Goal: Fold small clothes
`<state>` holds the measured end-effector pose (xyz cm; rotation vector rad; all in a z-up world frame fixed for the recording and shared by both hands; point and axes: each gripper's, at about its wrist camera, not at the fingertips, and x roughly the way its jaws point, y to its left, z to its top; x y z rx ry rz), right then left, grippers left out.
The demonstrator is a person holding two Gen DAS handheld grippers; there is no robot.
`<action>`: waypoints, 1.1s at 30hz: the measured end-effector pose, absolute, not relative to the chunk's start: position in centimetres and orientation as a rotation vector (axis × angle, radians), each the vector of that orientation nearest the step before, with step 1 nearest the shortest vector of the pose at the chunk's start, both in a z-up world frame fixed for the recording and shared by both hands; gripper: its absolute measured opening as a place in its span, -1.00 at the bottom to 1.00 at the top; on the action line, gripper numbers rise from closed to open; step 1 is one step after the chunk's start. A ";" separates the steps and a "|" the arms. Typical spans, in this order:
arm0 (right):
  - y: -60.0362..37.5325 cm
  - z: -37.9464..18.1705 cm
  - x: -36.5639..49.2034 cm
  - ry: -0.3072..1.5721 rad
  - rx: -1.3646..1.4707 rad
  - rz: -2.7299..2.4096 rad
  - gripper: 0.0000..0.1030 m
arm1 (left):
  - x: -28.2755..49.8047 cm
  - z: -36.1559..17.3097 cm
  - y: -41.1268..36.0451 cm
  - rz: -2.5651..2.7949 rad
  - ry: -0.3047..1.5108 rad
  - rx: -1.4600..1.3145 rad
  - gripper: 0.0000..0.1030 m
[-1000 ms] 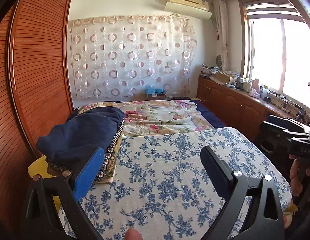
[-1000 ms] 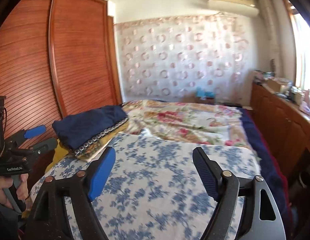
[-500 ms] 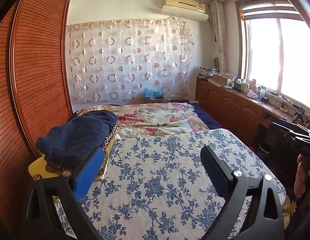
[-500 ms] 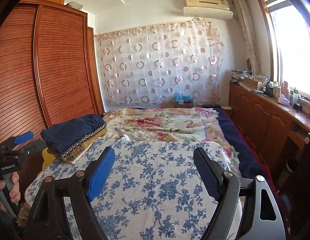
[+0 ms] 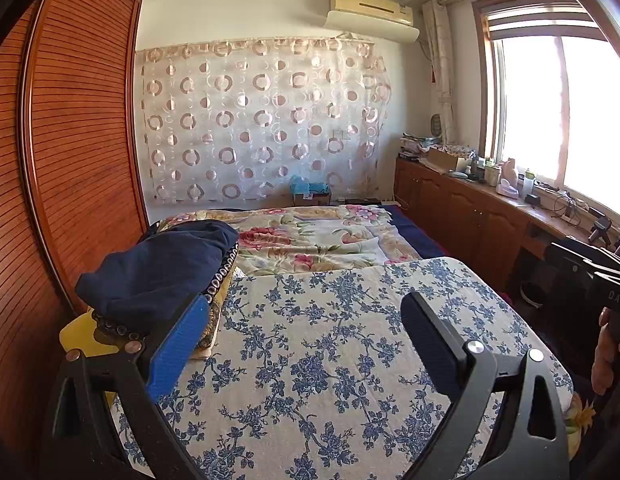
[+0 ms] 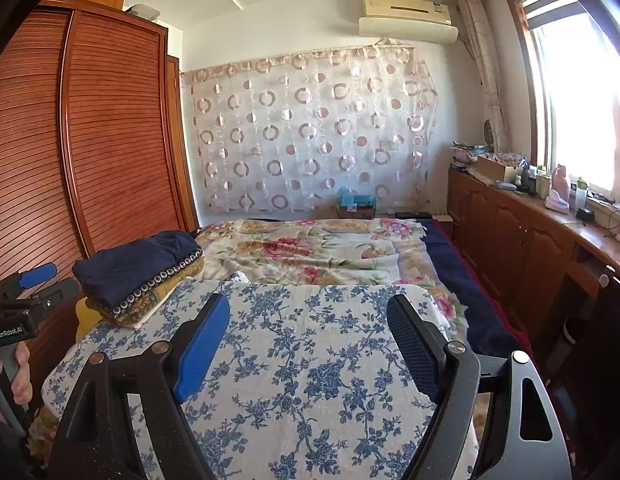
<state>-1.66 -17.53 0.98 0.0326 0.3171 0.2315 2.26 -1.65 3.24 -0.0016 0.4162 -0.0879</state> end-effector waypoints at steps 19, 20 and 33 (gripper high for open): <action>-19.3 0.7 -0.6 0.313 0.024 0.237 0.60 | 2.0 3.7 -1.3 -0.072 0.405 -0.008 0.89; -19.5 0.7 -0.5 0.314 0.025 0.238 0.60 | 2.0 3.7 -1.3 -0.071 0.404 -0.007 0.89; -20.0 0.9 -0.3 0.310 0.022 0.241 0.60 | 2.0 3.8 -1.2 -0.073 0.403 -0.005 0.89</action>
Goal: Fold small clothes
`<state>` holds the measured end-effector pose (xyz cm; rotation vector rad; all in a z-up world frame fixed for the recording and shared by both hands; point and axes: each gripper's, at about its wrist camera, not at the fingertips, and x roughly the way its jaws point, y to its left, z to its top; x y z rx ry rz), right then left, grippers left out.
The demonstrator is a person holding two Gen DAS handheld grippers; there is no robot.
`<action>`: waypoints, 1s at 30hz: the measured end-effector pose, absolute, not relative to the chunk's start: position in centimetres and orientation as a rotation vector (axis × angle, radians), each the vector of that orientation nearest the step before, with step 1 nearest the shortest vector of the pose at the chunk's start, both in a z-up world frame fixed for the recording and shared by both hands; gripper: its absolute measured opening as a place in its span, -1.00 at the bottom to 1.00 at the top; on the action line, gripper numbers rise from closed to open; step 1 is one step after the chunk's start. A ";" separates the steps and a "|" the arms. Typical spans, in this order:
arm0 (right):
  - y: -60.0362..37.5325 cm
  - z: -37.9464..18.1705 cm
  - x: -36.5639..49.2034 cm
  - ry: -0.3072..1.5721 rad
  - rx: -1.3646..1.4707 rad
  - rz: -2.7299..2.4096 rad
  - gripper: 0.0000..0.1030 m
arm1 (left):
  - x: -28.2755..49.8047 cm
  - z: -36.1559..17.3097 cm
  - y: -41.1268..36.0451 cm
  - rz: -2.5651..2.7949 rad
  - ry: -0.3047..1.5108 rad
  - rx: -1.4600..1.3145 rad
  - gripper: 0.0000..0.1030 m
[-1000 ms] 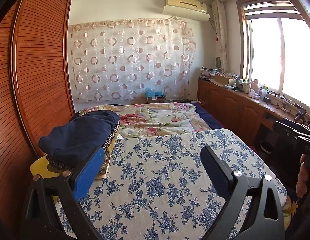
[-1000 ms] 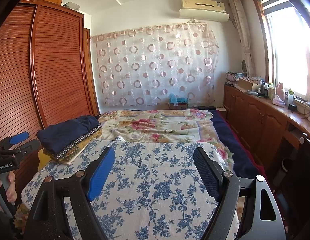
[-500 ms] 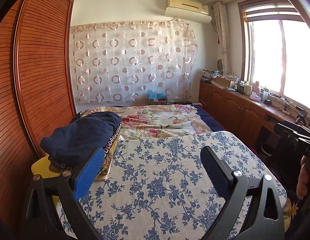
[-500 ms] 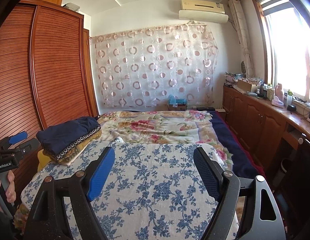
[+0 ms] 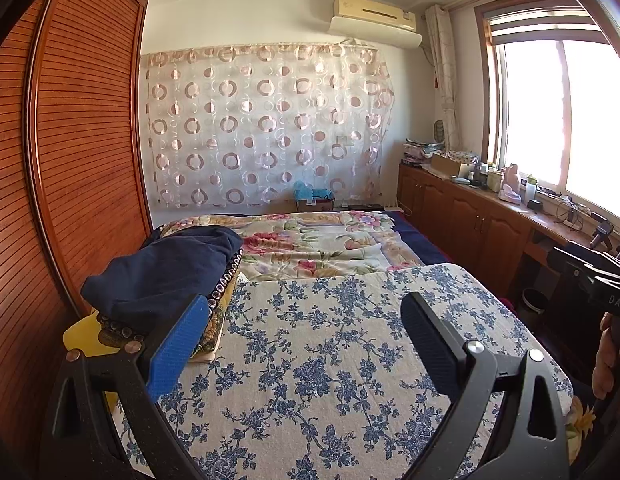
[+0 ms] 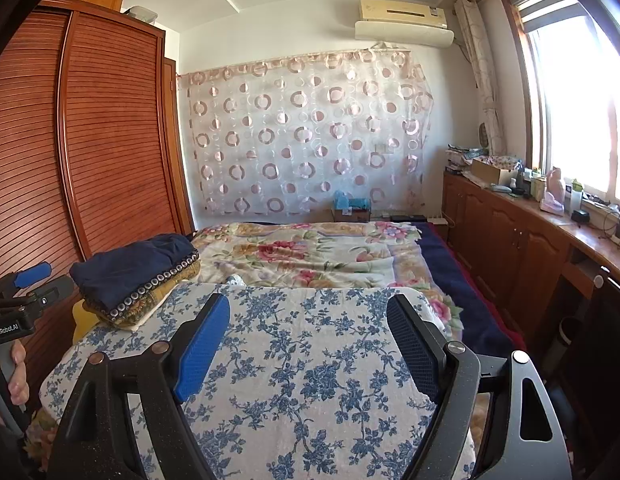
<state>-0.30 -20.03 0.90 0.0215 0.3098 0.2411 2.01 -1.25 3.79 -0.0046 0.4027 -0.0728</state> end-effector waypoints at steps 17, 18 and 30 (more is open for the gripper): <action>-20.5 0.7 -0.2 0.298 0.021 0.249 0.60 | 2.0 4.1 -1.2 -0.070 0.399 -0.003 0.89; -20.6 0.7 -0.2 0.299 0.021 0.249 0.60 | 2.0 4.1 -1.2 -0.071 0.398 -0.003 0.89; -21.1 0.8 0.1 0.298 0.019 0.252 0.60 | 1.9 4.4 -1.3 -0.072 0.395 -0.001 0.89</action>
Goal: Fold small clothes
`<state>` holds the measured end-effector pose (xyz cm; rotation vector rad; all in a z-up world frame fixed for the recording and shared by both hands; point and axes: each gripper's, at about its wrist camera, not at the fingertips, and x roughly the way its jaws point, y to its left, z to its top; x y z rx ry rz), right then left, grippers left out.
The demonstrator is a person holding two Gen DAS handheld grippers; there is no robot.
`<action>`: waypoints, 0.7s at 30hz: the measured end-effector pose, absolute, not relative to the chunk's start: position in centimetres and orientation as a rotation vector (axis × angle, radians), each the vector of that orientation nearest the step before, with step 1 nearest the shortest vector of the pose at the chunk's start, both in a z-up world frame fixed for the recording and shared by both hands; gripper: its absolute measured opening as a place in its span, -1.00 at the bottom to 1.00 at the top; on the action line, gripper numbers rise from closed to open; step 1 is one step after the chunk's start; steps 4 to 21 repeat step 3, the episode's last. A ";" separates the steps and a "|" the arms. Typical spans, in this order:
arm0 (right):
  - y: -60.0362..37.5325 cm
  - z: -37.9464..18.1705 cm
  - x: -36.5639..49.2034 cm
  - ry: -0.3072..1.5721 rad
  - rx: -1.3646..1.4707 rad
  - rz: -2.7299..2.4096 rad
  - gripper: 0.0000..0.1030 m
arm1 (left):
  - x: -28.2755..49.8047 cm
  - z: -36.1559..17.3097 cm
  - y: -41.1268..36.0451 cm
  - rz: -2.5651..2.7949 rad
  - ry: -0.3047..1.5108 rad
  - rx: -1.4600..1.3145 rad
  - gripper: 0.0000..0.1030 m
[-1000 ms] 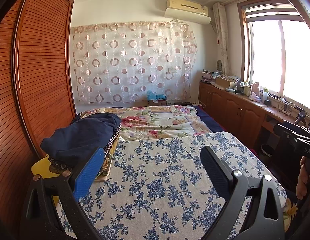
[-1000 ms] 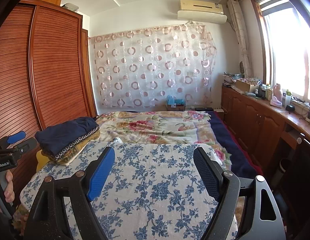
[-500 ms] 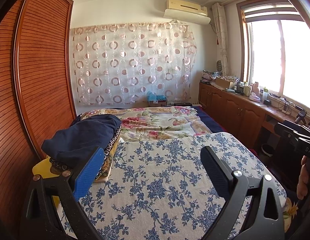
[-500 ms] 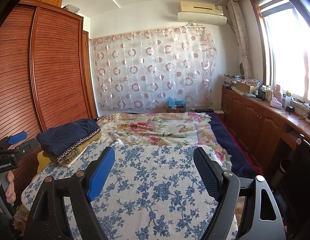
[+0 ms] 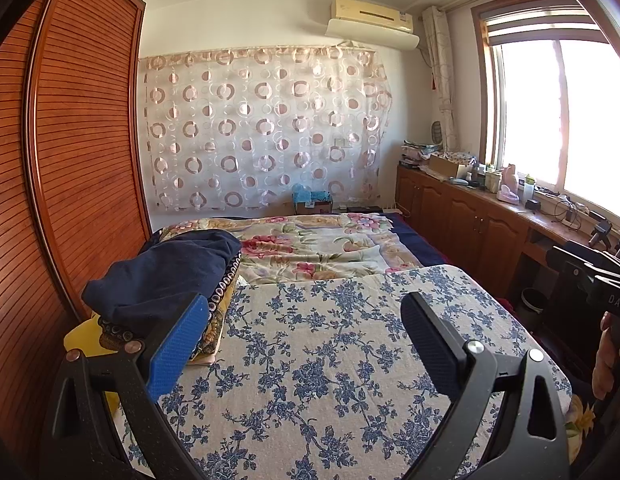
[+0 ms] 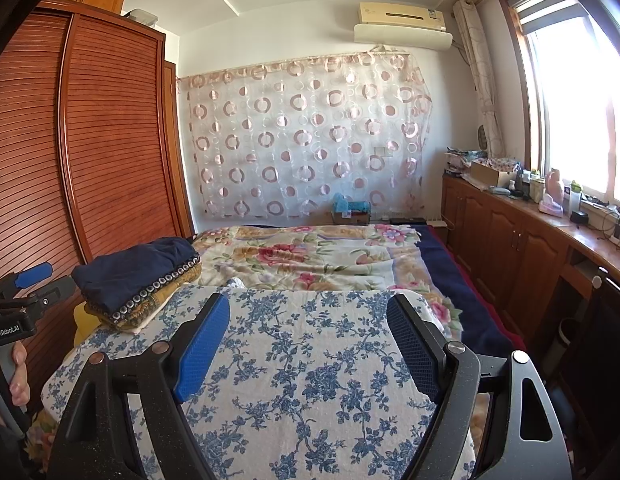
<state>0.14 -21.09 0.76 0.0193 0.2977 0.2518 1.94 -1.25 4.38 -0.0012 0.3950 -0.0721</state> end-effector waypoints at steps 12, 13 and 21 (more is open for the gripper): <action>-21.2 0.8 0.2 0.295 0.018 0.254 0.60 | 1.9 4.3 -1.3 -0.073 0.394 -0.002 0.89; -21.2 0.8 0.2 0.295 0.018 0.254 0.60 | 1.9 4.3 -1.3 -0.073 0.394 -0.002 0.89; -21.2 0.8 0.2 0.295 0.018 0.254 0.60 | 1.9 4.3 -1.3 -0.073 0.394 -0.002 0.89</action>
